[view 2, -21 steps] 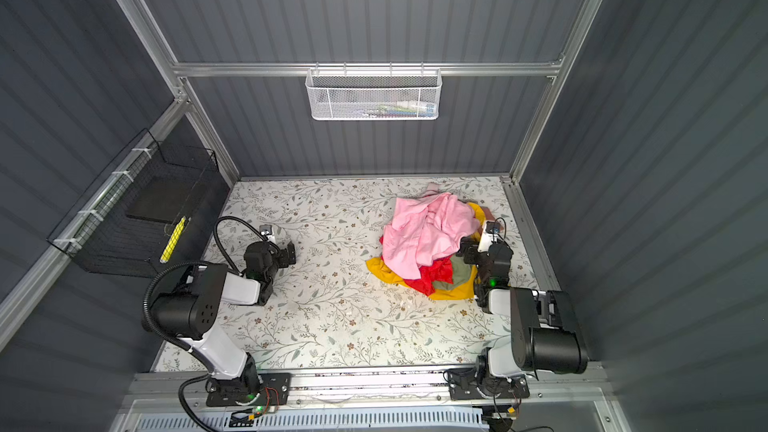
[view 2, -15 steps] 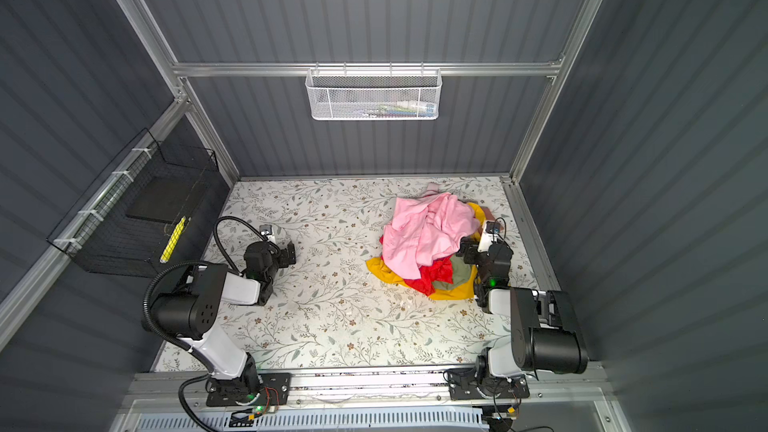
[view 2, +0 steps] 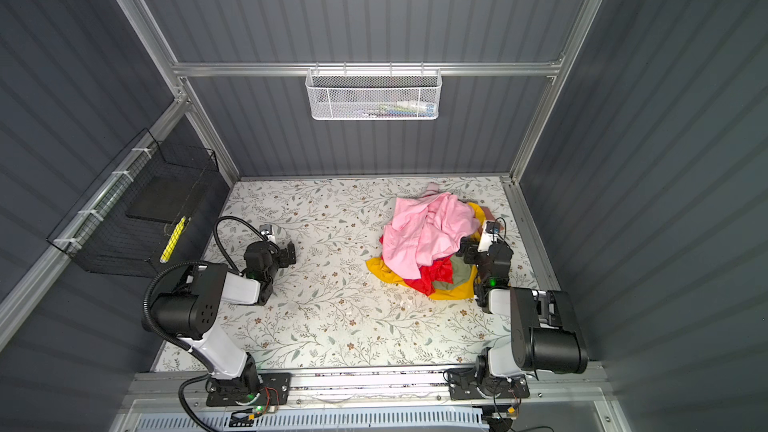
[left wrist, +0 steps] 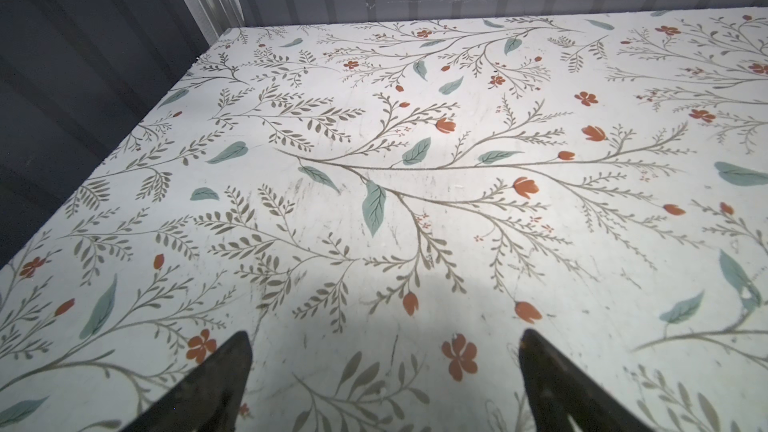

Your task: Pick out a specific cloth from the pile

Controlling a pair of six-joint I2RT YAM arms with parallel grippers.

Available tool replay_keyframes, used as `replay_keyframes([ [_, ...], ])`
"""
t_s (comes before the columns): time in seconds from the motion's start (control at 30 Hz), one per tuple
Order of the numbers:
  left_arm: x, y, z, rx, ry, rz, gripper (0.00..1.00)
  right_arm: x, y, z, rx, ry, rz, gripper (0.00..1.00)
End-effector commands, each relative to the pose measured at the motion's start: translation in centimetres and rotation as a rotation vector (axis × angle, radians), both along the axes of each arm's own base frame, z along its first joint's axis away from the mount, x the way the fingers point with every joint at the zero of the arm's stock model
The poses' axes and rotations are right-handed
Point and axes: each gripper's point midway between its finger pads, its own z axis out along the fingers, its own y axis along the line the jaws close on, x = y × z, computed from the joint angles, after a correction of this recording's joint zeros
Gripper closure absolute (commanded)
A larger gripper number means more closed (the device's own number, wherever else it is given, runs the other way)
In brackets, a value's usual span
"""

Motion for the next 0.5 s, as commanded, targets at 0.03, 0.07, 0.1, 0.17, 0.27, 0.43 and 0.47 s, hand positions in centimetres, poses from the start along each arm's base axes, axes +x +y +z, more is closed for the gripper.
replay_keyframes([
  [0.03, 0.6, 0.0, 0.5, 0.001, -0.013, -0.010, 0.00, 0.3, 0.0, 0.4, -0.003, -0.013, -0.002, 0.01],
  [0.07, 0.6, 0.0, 0.5, 0.001, -0.013, -0.009, 0.00, 0.2, 0.0, 0.4, -0.002, -0.013, -0.002, 0.01],
  [0.1, 0.5, 0.0, 0.5, 0.000, -0.014, -0.008, 0.00, 0.3, -0.1, 0.6, -0.002, -0.019, -0.005, 0.01],
  [0.17, 0.8, 0.8, 1.5, 0.003, -0.022, 0.044, 0.00, 0.0, -1.4, 1.3, 0.012, -0.024, -0.084, 0.01],
  [0.27, 1.0, 1.5, 4.6, -0.014, 0.057, 0.102, 0.00, -0.9, -2.8, 3.2, 0.083, 0.046, -0.158, 0.01],
  [0.43, 0.0, 0.5, 10.3, -0.193, -0.070, 0.103, 0.00, -3.3, -3.9, 8.8, 0.288, 0.008, -0.199, 0.01],
  [0.47, -0.3, 0.0, 10.4, -0.225, -0.069, 0.090, 0.00, -3.8, -4.0, 9.4, 0.336, 0.014, -0.201, 0.01],
])
